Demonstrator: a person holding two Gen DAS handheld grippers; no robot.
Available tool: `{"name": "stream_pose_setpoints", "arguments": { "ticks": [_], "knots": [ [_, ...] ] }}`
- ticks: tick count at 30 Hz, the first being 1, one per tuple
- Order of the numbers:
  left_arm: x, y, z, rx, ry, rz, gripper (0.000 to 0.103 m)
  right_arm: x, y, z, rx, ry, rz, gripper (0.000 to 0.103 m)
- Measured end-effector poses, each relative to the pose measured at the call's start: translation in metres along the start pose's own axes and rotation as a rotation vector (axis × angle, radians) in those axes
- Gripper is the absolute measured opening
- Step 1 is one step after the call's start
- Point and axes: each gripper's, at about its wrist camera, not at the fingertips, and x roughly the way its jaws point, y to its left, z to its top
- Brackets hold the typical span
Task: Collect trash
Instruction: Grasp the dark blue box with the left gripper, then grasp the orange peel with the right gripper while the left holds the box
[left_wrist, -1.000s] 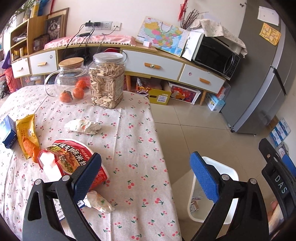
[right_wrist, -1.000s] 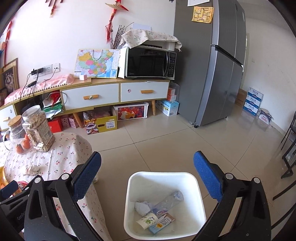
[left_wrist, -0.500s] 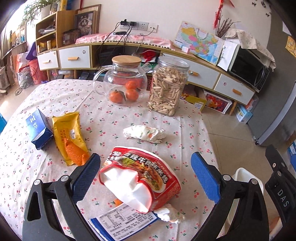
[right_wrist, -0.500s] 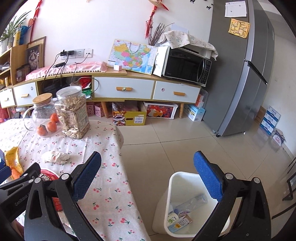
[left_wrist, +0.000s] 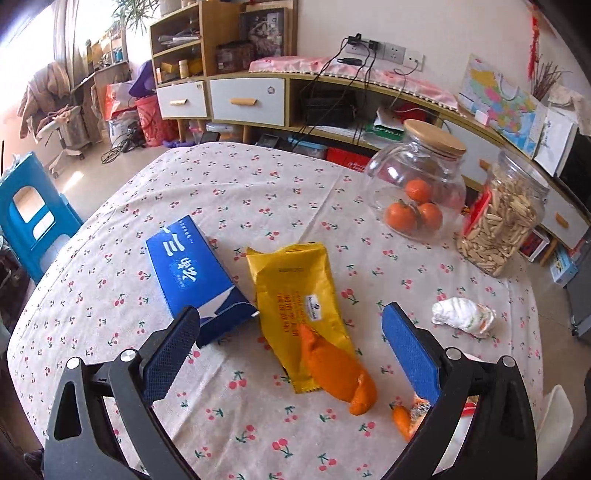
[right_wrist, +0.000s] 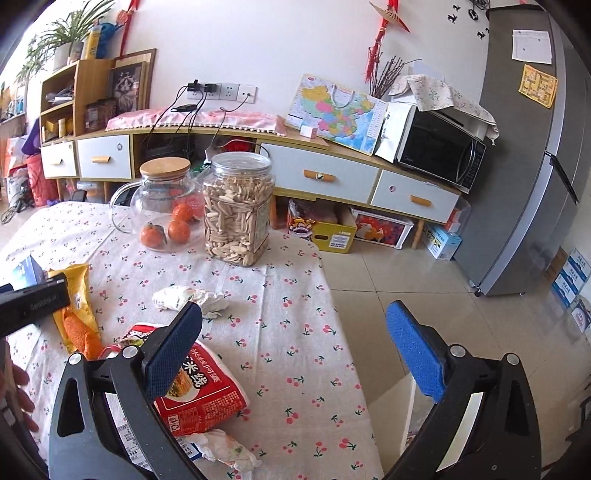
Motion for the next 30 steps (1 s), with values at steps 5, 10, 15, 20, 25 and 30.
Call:
{"name": "stream_pose_setpoints", "arguments": {
  "ticks": [5,10,15,20,25,30],
  "knots": [
    [0.041,0.038,0.022,-0.087,0.044,0.108,0.096,0.013,0.008,-0.006,-0.026,0.039,0.001,0.096],
    [0.078,0.07,0.029,-0.186,0.122,0.145,0.096,0.021,0.013,-0.008,-0.063,0.053,0.001,0.096],
    [0.101,0.09,0.021,-0.279,0.191,0.101,0.096,0.019,0.017,-0.007,-0.083,0.039,0.053,0.096],
    [0.089,0.088,0.022,-0.209,0.154,0.032,0.058,0.016,0.03,-0.006,-0.115,0.068,0.193,0.096],
    [0.061,0.084,0.016,-0.111,0.159,-0.044,0.056,0.0,0.061,-0.004,-0.223,0.062,0.394,0.096],
    [0.002,0.087,0.006,-0.014,0.118,-0.102,0.056,-0.008,0.107,-0.006,-0.392,0.086,0.518,0.093]
  ]
}}
